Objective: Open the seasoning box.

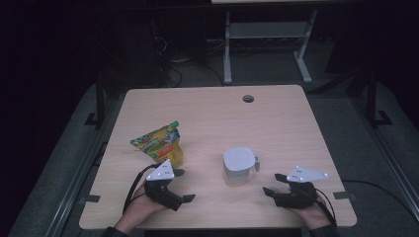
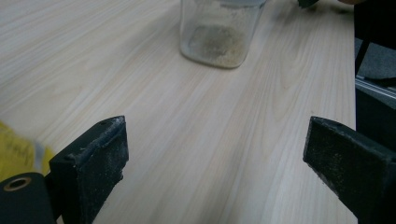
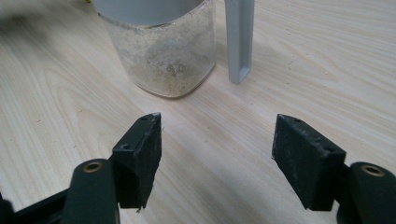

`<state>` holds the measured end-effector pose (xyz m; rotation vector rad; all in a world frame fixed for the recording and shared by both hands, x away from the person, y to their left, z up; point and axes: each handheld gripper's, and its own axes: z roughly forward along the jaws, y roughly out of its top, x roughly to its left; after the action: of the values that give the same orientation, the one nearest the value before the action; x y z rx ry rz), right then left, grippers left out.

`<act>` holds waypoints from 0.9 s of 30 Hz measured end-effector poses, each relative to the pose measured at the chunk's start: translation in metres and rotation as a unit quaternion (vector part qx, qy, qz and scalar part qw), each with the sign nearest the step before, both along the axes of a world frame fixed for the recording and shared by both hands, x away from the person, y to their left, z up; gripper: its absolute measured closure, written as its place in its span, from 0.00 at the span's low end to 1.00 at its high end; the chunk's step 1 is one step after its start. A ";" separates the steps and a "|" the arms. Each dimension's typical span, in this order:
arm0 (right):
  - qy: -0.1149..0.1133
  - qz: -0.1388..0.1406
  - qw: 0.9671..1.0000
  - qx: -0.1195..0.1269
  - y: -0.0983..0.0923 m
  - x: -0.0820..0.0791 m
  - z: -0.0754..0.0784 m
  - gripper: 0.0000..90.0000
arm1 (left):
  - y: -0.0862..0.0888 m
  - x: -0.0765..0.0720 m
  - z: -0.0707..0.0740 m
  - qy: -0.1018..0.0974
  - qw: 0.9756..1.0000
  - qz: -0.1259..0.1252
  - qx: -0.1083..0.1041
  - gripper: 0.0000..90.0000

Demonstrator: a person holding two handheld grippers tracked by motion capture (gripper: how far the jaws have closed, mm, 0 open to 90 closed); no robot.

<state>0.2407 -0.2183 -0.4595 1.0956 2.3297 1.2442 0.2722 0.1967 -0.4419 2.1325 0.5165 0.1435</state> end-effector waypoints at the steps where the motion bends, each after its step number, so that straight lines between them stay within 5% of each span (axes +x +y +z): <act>1: -0.002 -0.002 1.000 -0.002 0.000 0.000 0.000 0.33 | -0.005 0.003 0.001 -0.003 1.000 -0.005 0.002 0.07; 9: 0.002 -0.009 1.000 -0.002 0.000 0.000 -0.002 0.30 | -0.025 0.012 0.003 -0.011 1.000 -0.022 0.002 0.07; 27: 0.009 -0.001 1.000 0.003 0.001 0.008 -0.005 0.30 | -0.048 0.031 0.014 -0.018 0.998 -0.042 -0.032 0.07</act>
<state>0.2482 -0.2175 -0.4644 1.1156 2.3392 1.2457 0.3033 0.1482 -0.4280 2.0807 0.4053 0.1165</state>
